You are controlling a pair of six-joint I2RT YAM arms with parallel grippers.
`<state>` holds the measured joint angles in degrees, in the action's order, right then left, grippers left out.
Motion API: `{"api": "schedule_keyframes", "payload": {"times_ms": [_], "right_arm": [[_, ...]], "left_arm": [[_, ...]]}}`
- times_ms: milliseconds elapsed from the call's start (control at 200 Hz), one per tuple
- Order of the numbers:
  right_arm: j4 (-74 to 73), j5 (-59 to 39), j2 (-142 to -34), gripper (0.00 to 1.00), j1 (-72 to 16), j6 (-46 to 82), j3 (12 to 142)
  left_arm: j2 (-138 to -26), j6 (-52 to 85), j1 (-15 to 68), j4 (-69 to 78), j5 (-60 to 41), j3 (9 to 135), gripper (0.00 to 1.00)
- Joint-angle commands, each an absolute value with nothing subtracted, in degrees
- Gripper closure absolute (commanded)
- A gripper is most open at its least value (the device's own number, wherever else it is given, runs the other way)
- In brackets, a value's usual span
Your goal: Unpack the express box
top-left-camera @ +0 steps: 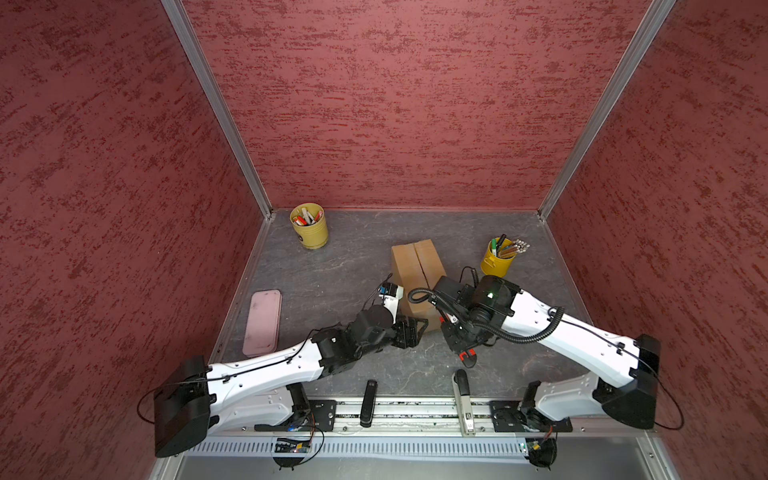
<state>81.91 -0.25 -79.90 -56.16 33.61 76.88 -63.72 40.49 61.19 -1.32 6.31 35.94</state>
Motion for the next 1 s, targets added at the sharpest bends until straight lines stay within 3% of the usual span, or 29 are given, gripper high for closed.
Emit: {"api": "schedule_keyframes", "payload": {"times_ms": [0, 997], "right_arm": [[81.4, 0.7, -80.1, 1.0, -56.5, 33.3, 78.4], [84.1, 3.2, -81.3, 1.0, -57.7, 34.2, 78.5]], "left_arm": [[-65.7, 38.8, 61.4, -0.8, 7.0, 38.1, 0.22], [-71.5, 41.1, 57.7, 4.6, 10.5, 37.1, 0.21]]}}
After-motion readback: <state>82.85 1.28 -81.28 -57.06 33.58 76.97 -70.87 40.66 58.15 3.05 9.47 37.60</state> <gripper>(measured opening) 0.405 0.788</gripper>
